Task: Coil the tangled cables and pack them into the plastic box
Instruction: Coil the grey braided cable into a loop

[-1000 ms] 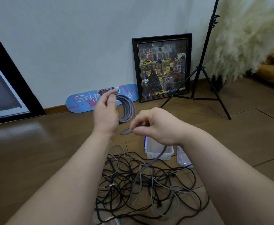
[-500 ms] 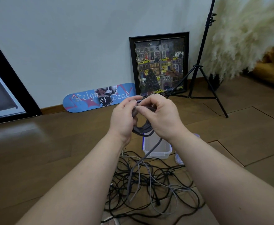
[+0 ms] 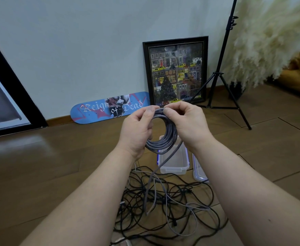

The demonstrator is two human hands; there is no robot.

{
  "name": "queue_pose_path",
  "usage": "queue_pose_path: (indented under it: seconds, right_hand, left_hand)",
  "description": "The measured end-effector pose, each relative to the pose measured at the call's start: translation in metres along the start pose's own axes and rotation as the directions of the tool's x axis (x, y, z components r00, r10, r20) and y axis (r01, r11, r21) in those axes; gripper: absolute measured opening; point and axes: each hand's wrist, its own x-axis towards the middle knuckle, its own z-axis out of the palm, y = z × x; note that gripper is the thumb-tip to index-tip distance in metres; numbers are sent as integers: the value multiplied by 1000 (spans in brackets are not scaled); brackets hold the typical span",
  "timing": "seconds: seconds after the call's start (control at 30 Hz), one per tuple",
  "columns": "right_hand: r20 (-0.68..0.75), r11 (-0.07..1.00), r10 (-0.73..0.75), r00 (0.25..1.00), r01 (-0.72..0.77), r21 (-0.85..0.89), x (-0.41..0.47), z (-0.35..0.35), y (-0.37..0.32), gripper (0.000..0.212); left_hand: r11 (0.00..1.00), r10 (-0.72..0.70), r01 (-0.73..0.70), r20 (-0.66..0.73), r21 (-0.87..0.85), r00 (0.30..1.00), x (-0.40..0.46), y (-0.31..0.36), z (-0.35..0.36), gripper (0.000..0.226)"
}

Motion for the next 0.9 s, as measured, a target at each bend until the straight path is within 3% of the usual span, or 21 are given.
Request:
queue_pose_path:
  seconds: [0.23, 0.3, 0.4, 0.5, 0.6, 0.7, 0.9]
  right_hand:
    - [-95, 937, 191, 977, -153, 313, 5, -4, 0, 18]
    - [-67, 974, 143, 987, -129, 187, 7, -5, 5, 18]
    - [-38, 989, -89, 995, 84, -123, 3, -1, 11, 16]
    - [177, 867, -269, 947, 318, -385, -4, -3, 12, 47]
    - [245, 749, -326, 913, 407, -523, -7, -5, 17, 52]
    - [169, 763, -356, 919, 390, -516, -9, -1, 19, 42]
    - [-64, 930, -273, 960, 246, -272, -10, 12, 16, 20]
  left_hand:
    - [999, -40, 40, -41, -13, 998, -3, 6, -2, 18]
    - [997, -48, 44, -56, -70, 997, -2, 7, -2, 20]
    - [994, -50, 41, -82, -106, 995, -1, 8, -2, 22]
    - [994, -45, 37, -81, -103, 996, 1, 9, -3, 23]
    - [995, -33, 26, -76, -94, 997, 1, 8, -2, 22]
    - [993, -35, 27, -68, -114, 997, 1, 5, -2, 22]
    - [996, -12, 7, -61, -89, 998, 1, 4, -2, 13]
